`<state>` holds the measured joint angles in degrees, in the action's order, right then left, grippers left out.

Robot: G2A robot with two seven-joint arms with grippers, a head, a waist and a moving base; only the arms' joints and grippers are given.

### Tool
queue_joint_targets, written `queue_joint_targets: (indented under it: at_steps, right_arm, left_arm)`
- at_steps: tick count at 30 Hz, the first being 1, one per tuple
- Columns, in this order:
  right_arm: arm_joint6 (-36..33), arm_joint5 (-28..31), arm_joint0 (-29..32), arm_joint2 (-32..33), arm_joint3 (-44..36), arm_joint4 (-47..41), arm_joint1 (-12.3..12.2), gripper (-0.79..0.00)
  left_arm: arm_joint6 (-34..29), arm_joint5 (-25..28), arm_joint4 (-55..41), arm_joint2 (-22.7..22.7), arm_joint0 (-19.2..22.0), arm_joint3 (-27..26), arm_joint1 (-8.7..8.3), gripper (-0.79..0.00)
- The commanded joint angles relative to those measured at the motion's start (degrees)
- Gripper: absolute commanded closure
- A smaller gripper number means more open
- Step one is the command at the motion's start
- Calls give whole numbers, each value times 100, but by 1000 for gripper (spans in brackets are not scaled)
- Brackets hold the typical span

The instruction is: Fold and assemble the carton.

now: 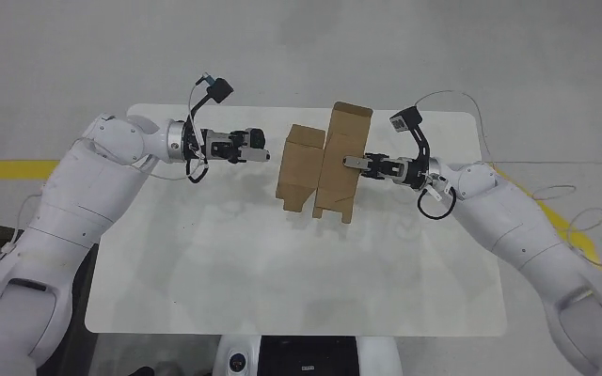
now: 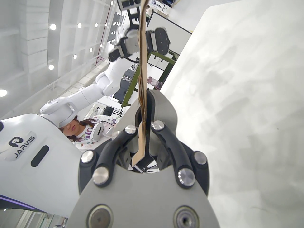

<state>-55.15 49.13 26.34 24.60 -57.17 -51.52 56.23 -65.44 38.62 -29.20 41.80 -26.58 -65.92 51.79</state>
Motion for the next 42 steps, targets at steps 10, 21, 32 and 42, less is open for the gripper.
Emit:
queue_joint_targets:
  at_steps: [10, 21, 32, 42]
  right_arm:
    - [-58, -103, 285, 370, 130, -84, 110, 0]
    - [-109, -141, 478, 716, 243, 139, 211, 0]
    - [-174, -174, 672, 1097, 221, 354, 243, 0]
    - [-112, -113, 818, 1473, 244, 700, 231, -785]
  left_arm:
    - [-127, -461, -343, -92, -287, -158, 134, -785]
    - [-269, -930, -257, -122, -288, -219, 265, -145]
    - [-447, -1228, -297, -193, -194, -204, 446, 0]
    - [-813, -1406, -533, -141, -134, 92, 564, 0]
